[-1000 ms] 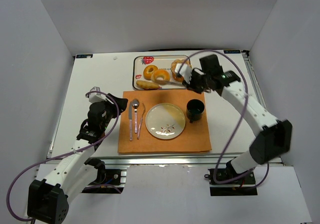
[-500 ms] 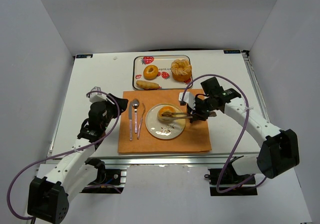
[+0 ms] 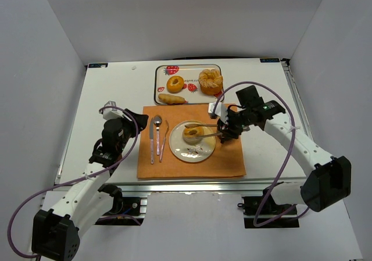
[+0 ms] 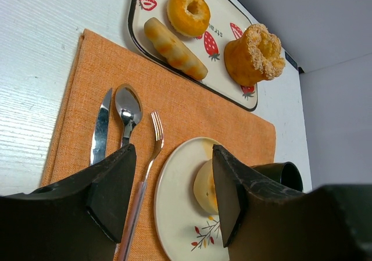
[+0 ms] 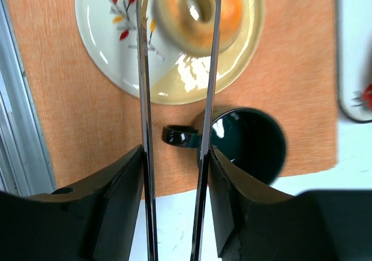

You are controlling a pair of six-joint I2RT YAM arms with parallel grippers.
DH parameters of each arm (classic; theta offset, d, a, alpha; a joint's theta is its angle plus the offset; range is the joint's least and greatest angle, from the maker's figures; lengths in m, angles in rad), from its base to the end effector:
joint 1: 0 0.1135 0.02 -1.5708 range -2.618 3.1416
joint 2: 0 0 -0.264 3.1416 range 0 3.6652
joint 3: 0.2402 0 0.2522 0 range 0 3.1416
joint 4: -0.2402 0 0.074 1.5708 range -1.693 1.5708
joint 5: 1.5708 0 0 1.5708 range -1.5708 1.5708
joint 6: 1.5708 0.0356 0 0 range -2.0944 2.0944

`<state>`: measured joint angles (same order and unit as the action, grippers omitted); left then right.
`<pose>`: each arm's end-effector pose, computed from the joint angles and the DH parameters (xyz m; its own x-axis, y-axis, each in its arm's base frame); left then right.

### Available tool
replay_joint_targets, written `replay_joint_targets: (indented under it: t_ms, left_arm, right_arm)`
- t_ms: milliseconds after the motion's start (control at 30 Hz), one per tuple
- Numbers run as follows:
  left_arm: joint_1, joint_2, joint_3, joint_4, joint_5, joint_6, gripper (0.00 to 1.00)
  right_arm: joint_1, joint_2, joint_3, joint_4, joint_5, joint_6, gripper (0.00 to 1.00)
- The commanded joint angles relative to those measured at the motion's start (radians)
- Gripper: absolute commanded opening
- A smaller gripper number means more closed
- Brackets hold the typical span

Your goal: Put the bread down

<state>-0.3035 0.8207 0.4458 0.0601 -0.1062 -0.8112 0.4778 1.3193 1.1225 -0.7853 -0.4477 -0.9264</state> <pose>0.1862 -0.0544 0.2389 -0.3492 -0.6462 -0.6786 -0.0758 0.7413 -0.6669 0.2284 0.1356 0.2919 0.0584 -0.7813 -0.6214 -0.9676 0.1088 -0.2277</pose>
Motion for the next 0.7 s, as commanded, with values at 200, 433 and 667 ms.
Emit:
replay_joint_targets:
  t_ms: [200,433,667]
  left_arm:
    - [0.001,-0.037,0.014,-0.008,-0.016,0.009,0.65]
    - [0.001,-0.052,0.004,-0.003,-0.015,0.001,0.65]
    - [0.001,-0.055,0.005,-0.002,-0.016,0.0,0.65]
  right_arm:
    - [-0.019,0.029,0.2,0.083,-0.01,0.086,0.48]
    - [-0.079,0.214,0.284,0.273,0.271,0.087,0.46]
    - [-0.087,0.353,0.364,0.373,0.391,0.009,0.46]
